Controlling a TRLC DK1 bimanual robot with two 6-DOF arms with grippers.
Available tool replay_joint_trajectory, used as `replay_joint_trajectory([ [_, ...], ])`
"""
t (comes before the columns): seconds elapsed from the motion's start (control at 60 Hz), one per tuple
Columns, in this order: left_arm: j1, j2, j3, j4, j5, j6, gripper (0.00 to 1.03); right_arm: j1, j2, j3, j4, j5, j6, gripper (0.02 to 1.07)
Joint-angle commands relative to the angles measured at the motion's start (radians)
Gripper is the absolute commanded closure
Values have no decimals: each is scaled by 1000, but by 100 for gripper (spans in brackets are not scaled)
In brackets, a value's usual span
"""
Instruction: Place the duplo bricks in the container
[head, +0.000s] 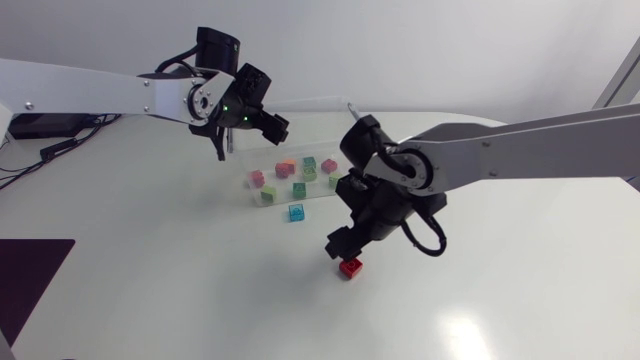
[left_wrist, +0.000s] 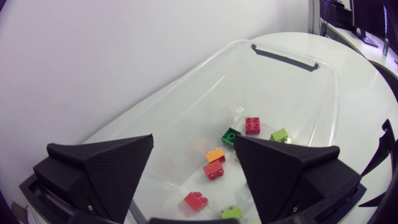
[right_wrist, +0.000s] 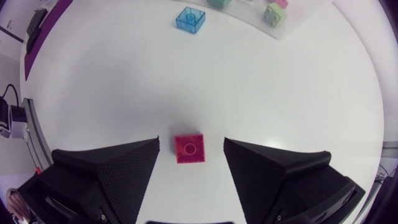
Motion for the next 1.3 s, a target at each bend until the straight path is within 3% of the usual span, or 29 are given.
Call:
replay_joint_trajectory([
  [0.0,1,-97,-61,9,-8,-27,7,13,48,-30,13,-5,-27,31],
  [0.333,-57,-337,-235,-129,-16,-27,7,15,103,-50,32,-2,-49,32],
  [0.467,-105,-359,-270,-205,-25,-33,7,18,119,-50,35,-2,-49,47],
  [0.633,-148,-301,-281,-267,-34,-90,7,16,149,-45,35,0,-49,57],
  [0.767,-157,-193,-215,-342,-36,-162,7,15,151,-50,32,4,-47,76],
  [0.9,-169,-95,-149,-428,-34,-228,7,10,85,-84,21,6,-47,77],
  [1.283,-197,-28,-169,-409,-34,-228,7,-2,-138,-171,-19,6,-47,77],
])
